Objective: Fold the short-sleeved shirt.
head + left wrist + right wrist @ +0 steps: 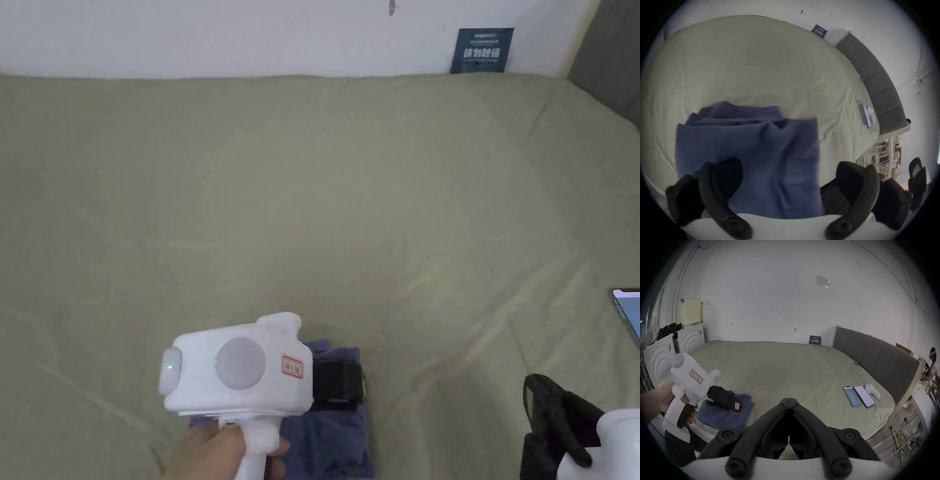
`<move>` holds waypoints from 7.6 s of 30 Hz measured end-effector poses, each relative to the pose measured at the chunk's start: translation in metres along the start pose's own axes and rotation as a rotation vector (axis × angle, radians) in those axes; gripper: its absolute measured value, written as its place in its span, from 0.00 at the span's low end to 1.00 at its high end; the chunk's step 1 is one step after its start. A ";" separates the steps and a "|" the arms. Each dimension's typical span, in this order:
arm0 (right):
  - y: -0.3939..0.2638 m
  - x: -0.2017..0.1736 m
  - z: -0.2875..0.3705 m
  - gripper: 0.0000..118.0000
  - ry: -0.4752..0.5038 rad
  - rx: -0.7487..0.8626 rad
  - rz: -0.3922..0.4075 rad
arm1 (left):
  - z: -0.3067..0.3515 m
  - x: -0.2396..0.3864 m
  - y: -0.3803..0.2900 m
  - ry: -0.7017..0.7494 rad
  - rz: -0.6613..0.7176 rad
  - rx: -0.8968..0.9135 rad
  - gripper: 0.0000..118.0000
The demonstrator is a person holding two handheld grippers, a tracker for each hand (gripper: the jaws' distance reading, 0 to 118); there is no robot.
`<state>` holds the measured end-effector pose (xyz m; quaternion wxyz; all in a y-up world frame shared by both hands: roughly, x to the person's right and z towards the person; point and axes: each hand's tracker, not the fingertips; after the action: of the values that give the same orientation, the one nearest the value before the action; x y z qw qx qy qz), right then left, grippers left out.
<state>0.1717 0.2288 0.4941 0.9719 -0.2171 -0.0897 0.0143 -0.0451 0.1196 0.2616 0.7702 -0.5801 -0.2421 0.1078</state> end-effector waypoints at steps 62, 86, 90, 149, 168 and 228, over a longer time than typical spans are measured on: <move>-0.106 -0.046 -0.304 0.00 1.200 -0.801 -0.877 | 0.005 -0.207 -0.005 -0.677 0.305 -0.036 0.65; -0.018 -0.031 -0.232 0.00 1.025 -0.587 -0.618 | 0.271 -0.477 0.102 -0.127 0.232 -0.031 0.29; -0.023 -0.053 -0.226 0.00 1.004 -0.595 -0.611 | 0.273 -0.481 0.108 -0.084 0.247 -0.035 0.29; 0.148 -0.043 -0.076 0.49 0.017 0.394 0.033 | 0.226 0.044 0.024 0.447 -0.298 1.046 0.60; 0.152 -0.033 -0.073 1.00 -0.020 0.408 -0.010 | 0.236 0.042 0.018 0.487 -0.274 1.109 0.99; 0.156 -0.028 -0.060 1.00 0.001 0.362 -0.018 | 0.259 0.059 0.021 0.467 -0.286 0.977 0.99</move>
<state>0.1567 0.3433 0.3695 0.9952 -0.0377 -0.0873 0.0213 -0.1210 0.3699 0.3102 0.9896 -0.1258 -0.0635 -0.0295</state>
